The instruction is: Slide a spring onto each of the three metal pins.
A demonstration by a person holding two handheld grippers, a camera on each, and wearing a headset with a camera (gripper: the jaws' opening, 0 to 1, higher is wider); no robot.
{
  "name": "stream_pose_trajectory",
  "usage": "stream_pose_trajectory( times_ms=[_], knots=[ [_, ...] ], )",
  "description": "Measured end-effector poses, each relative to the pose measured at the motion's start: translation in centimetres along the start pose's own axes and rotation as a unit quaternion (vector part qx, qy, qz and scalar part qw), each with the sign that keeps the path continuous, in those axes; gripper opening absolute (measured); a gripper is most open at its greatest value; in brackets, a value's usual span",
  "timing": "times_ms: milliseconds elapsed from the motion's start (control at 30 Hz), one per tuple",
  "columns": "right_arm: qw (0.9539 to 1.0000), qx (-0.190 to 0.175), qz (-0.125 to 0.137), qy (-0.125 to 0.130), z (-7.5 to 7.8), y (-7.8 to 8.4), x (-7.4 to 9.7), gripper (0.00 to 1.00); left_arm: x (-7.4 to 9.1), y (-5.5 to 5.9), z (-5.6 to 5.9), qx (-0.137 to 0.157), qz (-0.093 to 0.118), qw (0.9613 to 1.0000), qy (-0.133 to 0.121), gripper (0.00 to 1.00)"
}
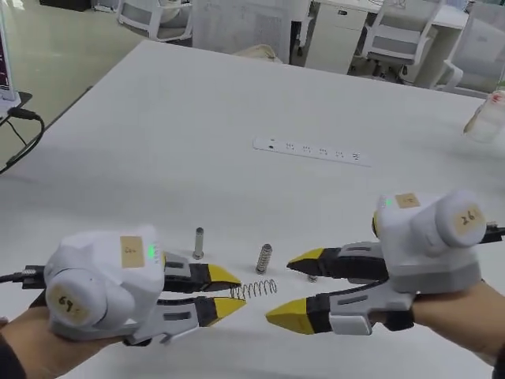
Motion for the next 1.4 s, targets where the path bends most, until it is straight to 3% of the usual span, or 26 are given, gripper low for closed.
stream_pose_trajectory(
  times_ms=[833,1133,1400],
  knots=[
    [0.999,-0.021,-0.012,-0.039,-0.9,0.2,-0.5,0.25,-0.2,-1.2,0.3,-0.008,0.017,0.9998,0.006,0.02],
    [0.9993,-0.013,-0.01,-0.034,-1.1,-0.2,-0.2,0.15,-0.2,-0.8,0.4,-0.007,0.008,0.9999,0.008,0.02],
    [0.9993,-0.004,-0.006,-0.036,-1.5,-1.1,-0.2,0.14,-0.1,-0.8,0.4,-0.005,0.008,0.9999,0.006,0.02]
  ],
)
Point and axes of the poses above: the centre of the closed fingertips' face, and the gripper's own axes: x roughly backward along the fingers, z roughly to its right, y roughly out of its underside, the point moved 4 cm from there along x, roughly backward along the fingers, and after that the axes turned 4 degrees about y, right-handed, at the moved point
